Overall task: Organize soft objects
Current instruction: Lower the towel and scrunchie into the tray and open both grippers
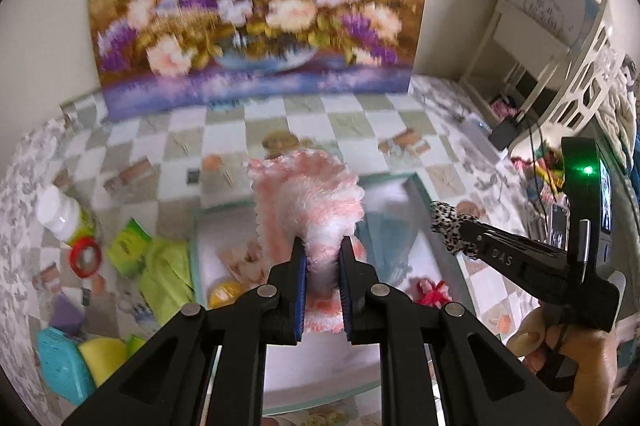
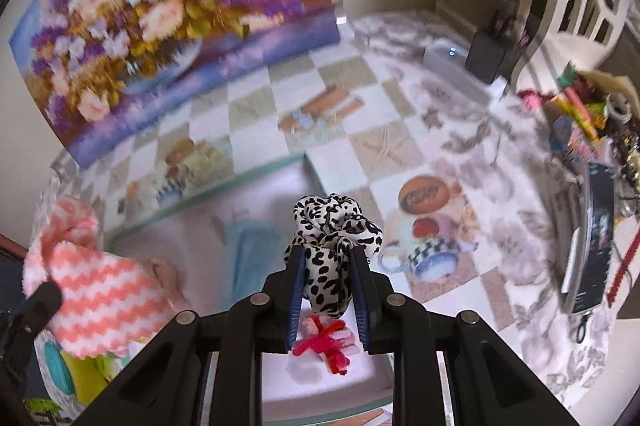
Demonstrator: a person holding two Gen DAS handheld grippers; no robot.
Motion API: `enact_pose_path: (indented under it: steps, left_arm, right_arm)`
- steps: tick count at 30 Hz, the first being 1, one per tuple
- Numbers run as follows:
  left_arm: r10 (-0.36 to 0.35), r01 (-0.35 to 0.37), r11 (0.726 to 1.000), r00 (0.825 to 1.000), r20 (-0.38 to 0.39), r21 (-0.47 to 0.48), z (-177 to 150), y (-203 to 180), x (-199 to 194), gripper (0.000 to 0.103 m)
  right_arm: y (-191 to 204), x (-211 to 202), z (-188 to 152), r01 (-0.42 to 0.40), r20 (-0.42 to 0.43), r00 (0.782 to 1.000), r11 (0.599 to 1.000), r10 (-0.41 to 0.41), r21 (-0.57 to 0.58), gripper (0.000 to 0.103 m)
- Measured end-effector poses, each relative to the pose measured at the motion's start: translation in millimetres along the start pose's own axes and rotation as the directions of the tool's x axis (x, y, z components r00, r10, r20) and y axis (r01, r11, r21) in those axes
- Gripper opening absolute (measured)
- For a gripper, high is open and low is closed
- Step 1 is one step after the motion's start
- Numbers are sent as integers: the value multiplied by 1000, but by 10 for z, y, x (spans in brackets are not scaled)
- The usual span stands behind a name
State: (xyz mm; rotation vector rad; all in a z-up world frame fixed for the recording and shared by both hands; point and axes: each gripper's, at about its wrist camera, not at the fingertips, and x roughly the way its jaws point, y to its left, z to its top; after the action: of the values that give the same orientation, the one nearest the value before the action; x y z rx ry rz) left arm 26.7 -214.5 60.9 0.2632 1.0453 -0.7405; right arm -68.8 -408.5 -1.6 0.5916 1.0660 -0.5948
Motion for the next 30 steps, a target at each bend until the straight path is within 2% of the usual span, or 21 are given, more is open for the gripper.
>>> enact_pose_path:
  steps: [7, 15, 26, 29, 30]
  left_arm:
    - [13, -16, 1000, 996, -93, -24, -138, 22, 409, 15]
    - [46, -59, 997, 977, -208, -55, -303, 159, 801, 15]
    - [65, -82, 995, 965, -254, -60, -375, 209, 956, 15]
    - [54, -76, 994, 964, -262, -73, -366, 226, 935, 21]
    - [50, -73, 994, 964, -263, -78, -362, 232, 925, 28]
  right_arm:
    - [48, 218, -65, -11, -61, 998, 1000, 9, -19, 24]
    - [188, 446, -158, -17, -138, 990, 997, 7, -71, 24]
    - [361, 495, -239, -22, -160, 987, 991, 0, -135, 24]
    - [382, 467, -233, -18, -157, 988, 990, -4, -141, 25]
    - [391, 447, -226, -16, -152, 988, 989, -6, -146, 25]
